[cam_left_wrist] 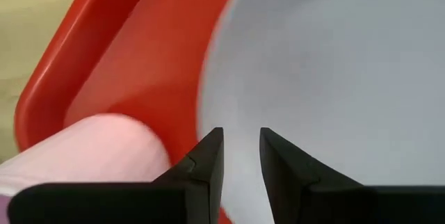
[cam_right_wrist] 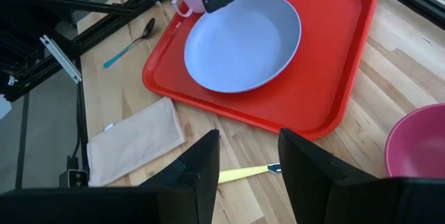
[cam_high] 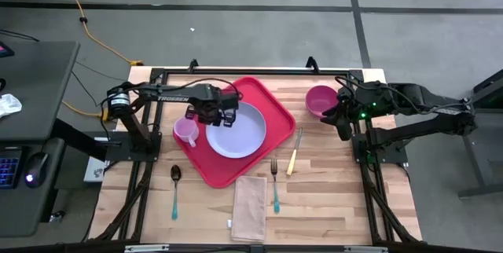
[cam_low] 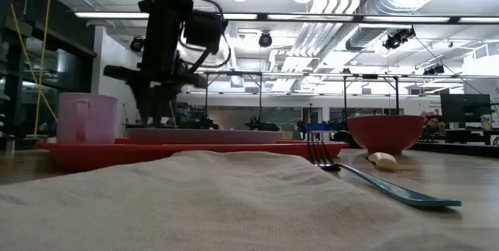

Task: Set up tray
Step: Put the pink bowl on top of the white plate on the red serving tray

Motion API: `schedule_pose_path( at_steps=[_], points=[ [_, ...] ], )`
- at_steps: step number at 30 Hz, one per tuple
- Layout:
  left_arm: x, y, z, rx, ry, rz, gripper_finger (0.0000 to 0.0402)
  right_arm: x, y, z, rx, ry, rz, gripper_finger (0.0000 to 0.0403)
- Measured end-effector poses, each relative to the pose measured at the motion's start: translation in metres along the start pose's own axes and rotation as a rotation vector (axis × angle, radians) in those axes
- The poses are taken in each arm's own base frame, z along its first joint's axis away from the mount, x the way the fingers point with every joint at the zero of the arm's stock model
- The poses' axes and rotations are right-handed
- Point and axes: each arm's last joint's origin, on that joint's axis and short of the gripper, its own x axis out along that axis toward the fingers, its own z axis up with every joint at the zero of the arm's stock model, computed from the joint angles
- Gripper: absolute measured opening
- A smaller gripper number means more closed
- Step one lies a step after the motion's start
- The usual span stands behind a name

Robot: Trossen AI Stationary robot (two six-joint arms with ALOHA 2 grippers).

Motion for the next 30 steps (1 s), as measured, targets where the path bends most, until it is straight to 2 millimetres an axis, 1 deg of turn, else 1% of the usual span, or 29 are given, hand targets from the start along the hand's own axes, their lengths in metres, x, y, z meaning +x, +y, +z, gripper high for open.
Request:
schedule_pose_path(
  at_steps=[3, 7, 12, 18, 22, 27, 30],
  points=[
    [-0.019, -0.005, 0.004, 0.03, -0.035, -0.05, 0.012, 0.0, 0.0, 0.0, 0.0, 0.0, -0.001, 0.0126],
    [-0.037, -0.007, 0.008, 0.047, -0.059, -0.072, 0.0118, 0.0, 0.0, 0.0, 0.0, 0.0, -0.001, 0.0126],
    [-0.06, -0.006, 0.009, 0.079, -0.051, -0.06, 0.0117, 0.0, 0.0, 0.0, 0.0, 0.001, -0.001, 0.0126],
    [-0.093, -0.014, -0.004, 0.165, -0.049, -0.09, 0.0117, 0.0, -0.003, -0.004, -0.02, 0.03, -0.036, 0.0126],
    [-0.116, -0.015, -0.015, 0.208, -0.087, -0.082, 0.0117, 0.0, -0.005, -0.005, -0.043, 0.038, -0.075, 0.0126],
    [-0.14, -0.022, -0.034, 0.264, -0.121, -0.13, 0.0117, 0.0, -0.006, -0.006, -0.112, 0.039, -0.09, 0.0126],
    [-0.15, -0.025, -0.045, 0.301, -0.134, -0.164, 0.0117, 0.0, -0.007, -0.006, -0.154, 0.033, -0.118, 0.0126]
  ],
)
